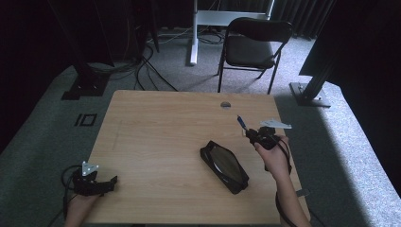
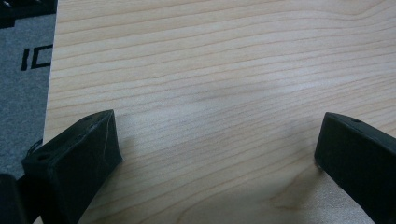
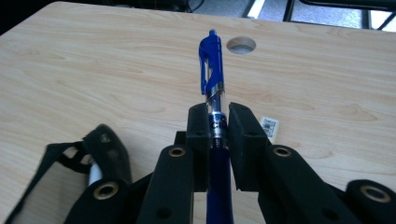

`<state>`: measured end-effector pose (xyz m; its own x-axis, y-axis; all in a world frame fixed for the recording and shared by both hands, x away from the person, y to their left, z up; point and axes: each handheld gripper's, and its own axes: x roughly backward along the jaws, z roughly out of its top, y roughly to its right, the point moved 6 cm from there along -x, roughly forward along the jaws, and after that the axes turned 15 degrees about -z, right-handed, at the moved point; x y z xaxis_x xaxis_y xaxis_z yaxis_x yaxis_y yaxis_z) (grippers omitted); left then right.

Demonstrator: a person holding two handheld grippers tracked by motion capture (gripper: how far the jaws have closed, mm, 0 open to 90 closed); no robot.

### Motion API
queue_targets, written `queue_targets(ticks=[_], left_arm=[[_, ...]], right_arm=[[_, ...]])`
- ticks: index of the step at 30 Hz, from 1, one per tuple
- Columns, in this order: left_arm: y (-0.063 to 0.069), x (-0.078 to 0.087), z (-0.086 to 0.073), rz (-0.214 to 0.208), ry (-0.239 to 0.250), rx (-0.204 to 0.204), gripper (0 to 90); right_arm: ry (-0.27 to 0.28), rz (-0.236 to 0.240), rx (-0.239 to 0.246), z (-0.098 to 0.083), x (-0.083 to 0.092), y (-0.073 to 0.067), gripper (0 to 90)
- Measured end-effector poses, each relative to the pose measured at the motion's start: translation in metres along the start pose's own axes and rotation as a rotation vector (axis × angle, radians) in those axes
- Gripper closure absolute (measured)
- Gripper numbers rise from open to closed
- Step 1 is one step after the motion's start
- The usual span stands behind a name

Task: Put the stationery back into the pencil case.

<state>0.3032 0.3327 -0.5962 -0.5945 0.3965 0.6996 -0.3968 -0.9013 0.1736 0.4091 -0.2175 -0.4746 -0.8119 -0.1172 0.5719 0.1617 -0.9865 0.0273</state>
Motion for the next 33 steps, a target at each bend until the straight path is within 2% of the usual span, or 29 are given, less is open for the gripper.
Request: queue_targets(ticks=[5,10,13,21,29,33], left_arm=[[0.000,0.000,0.000,0.000,0.000,0.000,0.2],[0.000,0.000,0.000,0.000,0.000,0.001,0.2],[0.000,0.000,0.000,0.000,0.001,0.001,0.2],[0.000,0.000,0.000,0.000,0.001,0.001,0.2],[0.000,0.000,0.000,0.000,0.001,0.000,0.2],[0.000,0.000,0.000,0.000,0.001,0.000,0.2]], right_arm=[[0.015,0.026,-0.001,0.003,0.011,-0.005,79.2],[0.053,0.039,-0.001,0.007,0.024,-0.011,79.2],[0.070,0.053,0.018,0.010,0.032,-0.018,79.2],[0.079,0.089,0.036,0.009,0.042,-0.028,79.2],[0.099,0.104,0.053,0.005,0.052,-0.038,79.2],[0.084,0.125,0.067,-0.002,0.055,-0.045,79.2]])
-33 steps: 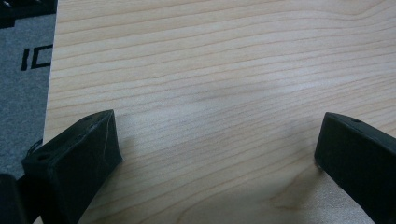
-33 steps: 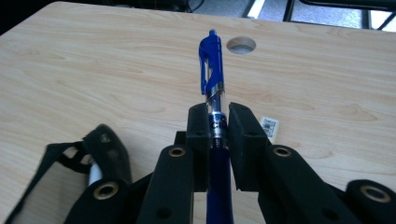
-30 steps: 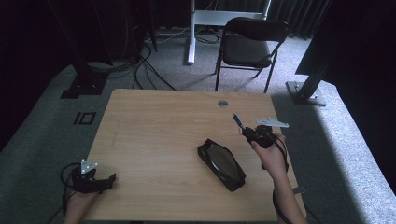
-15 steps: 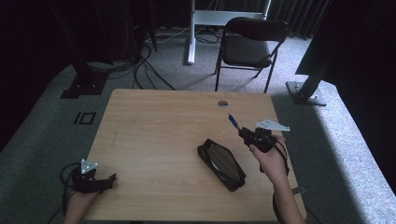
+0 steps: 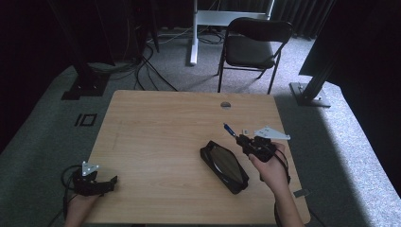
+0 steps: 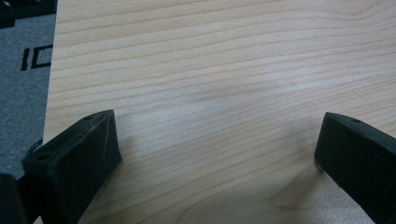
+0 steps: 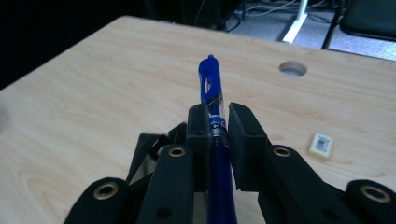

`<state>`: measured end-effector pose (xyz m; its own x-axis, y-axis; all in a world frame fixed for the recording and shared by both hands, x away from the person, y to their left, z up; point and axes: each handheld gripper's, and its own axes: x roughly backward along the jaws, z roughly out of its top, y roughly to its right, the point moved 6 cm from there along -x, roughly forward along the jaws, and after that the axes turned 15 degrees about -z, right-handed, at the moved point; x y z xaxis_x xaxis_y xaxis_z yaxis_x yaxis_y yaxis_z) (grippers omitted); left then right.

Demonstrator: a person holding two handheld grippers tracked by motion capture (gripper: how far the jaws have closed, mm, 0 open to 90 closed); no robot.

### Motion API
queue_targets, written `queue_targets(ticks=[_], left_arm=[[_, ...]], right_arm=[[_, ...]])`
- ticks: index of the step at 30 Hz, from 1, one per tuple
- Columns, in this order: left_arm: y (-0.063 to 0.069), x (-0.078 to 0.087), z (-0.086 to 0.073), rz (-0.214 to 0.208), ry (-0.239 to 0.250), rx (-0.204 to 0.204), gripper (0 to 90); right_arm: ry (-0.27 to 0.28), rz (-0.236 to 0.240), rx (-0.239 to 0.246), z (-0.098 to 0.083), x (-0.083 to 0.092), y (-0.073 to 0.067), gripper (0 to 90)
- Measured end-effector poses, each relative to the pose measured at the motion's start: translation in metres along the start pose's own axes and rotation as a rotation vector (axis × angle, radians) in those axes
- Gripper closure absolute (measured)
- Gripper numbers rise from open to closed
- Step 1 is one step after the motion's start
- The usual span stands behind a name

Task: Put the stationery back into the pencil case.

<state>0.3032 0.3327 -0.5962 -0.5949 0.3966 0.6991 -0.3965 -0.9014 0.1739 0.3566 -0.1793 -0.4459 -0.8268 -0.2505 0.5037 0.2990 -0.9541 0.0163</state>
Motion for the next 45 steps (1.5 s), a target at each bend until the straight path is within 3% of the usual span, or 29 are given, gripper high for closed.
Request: queue_targets(ticks=[14,31,45], left_arm=[[0.000,0.000,0.000,0.000,-0.001,0.000,0.2],[0.000,0.000,0.000,0.000,-0.001,0.000,0.2],[0.000,0.000,0.000,0.000,-0.001,0.000,0.2]], right_arm=[[-0.017,0.073,0.040,-0.016,0.009,-0.027,79.3],[-0.083,0.093,0.065,-0.035,-0.001,-0.034,79.3],[-0.163,0.092,0.078,-0.055,-0.023,-0.036,79.3]])
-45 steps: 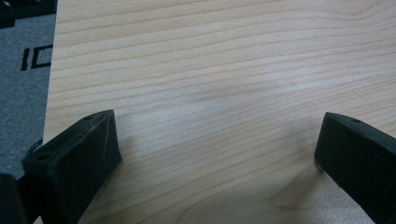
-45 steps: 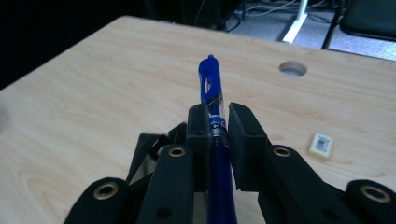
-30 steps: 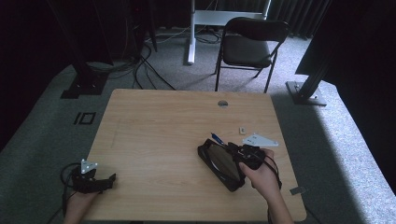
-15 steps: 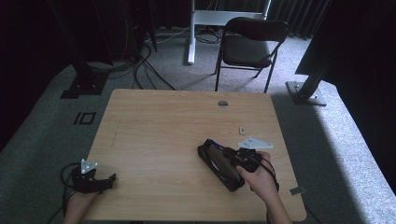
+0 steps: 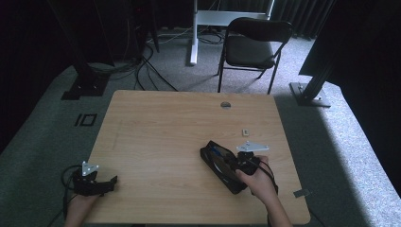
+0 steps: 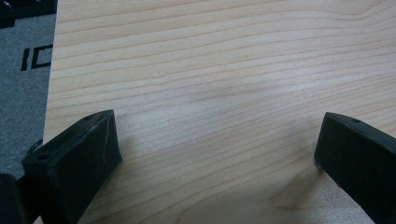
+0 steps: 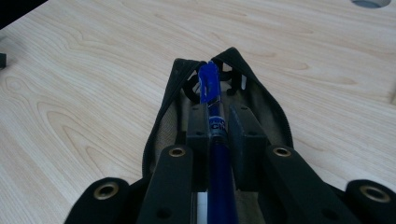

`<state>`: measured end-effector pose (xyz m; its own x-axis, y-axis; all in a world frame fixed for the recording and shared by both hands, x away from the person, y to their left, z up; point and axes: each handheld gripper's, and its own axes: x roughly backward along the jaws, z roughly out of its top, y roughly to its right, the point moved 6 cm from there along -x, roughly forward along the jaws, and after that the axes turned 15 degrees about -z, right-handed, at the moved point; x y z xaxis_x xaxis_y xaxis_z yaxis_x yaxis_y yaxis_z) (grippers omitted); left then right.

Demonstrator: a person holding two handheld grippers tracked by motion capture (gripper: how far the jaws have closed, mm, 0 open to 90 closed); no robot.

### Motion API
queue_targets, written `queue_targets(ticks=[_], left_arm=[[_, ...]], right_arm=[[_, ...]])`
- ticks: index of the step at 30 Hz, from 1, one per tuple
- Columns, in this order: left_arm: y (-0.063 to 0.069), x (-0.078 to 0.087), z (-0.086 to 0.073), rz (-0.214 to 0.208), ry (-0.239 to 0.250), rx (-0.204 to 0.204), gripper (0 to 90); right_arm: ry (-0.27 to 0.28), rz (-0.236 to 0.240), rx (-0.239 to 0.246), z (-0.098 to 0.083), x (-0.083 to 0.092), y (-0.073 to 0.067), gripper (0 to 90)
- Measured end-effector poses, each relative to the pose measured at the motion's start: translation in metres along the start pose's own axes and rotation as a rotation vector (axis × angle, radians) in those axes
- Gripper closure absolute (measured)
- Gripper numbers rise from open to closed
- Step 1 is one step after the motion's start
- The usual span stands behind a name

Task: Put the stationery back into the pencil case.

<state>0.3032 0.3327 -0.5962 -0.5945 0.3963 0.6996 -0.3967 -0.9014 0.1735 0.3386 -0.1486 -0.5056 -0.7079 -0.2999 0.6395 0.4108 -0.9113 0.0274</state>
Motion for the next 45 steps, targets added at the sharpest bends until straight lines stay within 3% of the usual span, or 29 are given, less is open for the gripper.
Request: queue_targets(ticks=[33,45], left_arm=[[0.000,0.000,0.000,0.000,0.000,0.000,0.2],[0.000,0.000,0.000,0.000,0.000,0.000,0.2]], right_arm=[[-0.131,-0.048,0.090,-0.004,-0.046,-0.013,79.3],[-0.186,-0.087,0.172,-0.003,-0.066,-0.020,79.3]])
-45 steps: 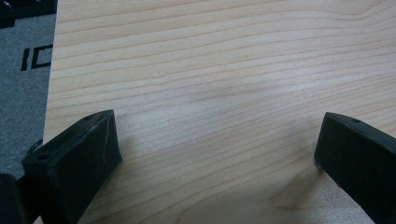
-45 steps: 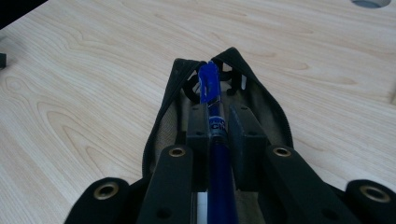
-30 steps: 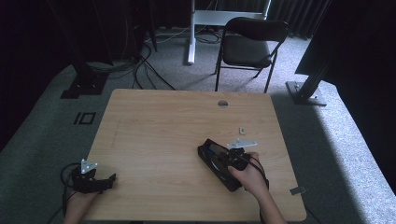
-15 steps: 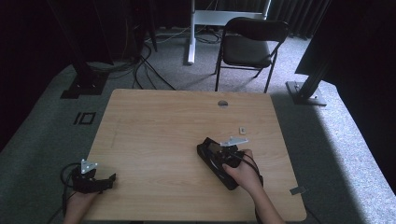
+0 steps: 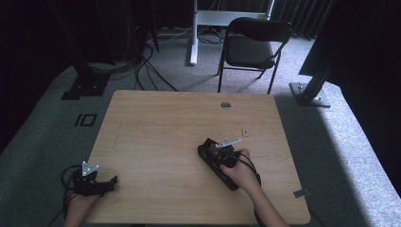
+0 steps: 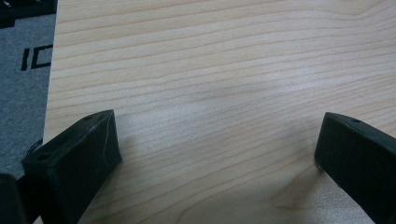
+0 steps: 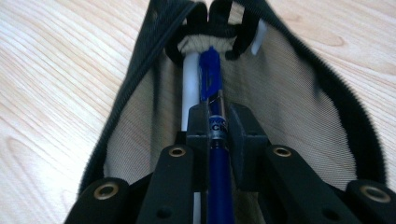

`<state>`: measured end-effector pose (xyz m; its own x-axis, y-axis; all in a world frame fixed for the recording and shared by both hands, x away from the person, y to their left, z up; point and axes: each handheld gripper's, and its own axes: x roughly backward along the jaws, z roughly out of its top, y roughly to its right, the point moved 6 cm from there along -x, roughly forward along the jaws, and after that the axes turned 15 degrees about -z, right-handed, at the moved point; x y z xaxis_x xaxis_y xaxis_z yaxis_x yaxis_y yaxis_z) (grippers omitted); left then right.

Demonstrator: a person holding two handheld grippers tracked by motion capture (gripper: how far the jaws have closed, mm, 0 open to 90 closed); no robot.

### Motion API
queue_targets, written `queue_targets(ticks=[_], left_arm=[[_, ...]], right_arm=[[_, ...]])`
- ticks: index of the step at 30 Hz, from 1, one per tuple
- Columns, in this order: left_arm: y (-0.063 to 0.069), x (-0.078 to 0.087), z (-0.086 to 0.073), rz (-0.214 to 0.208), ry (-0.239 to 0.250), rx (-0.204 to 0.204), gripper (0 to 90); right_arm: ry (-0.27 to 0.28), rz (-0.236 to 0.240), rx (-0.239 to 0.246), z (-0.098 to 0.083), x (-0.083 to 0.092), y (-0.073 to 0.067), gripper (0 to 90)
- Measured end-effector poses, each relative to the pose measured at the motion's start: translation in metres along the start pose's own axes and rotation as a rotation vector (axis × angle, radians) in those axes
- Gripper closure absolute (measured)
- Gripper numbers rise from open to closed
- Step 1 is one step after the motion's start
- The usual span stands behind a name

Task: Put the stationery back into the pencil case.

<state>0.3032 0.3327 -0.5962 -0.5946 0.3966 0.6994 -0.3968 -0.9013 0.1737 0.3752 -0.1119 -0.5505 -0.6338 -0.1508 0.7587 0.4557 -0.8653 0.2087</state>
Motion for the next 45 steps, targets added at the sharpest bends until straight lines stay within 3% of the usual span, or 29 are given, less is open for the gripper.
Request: queue_targets(ticks=[10,20,27,35,45], left_arm=[[0.000,0.000,0.000,0.000,0.000,0.000,0.2],[0.000,0.000,0.000,0.000,0.000,0.000,0.2],[0.000,0.000,0.000,0.000,0.000,0.000,0.2],[0.000,0.000,0.000,0.000,0.000,0.000,0.2],[0.000,0.000,0.000,0.000,0.000,0.000,0.2]], right_arm=[[-0.041,0.005,0.032,0.002,-0.014,-0.004,79.1],[-0.046,0.024,0.038,0.001,-0.014,-0.004,76.0],[0.006,0.037,0.017,0.011,0.004,0.000,77.1],[0.061,0.038,-0.016,0.022,0.024,0.014,77.1],[0.137,0.061,-0.079,0.031,0.044,0.026,77.4]])
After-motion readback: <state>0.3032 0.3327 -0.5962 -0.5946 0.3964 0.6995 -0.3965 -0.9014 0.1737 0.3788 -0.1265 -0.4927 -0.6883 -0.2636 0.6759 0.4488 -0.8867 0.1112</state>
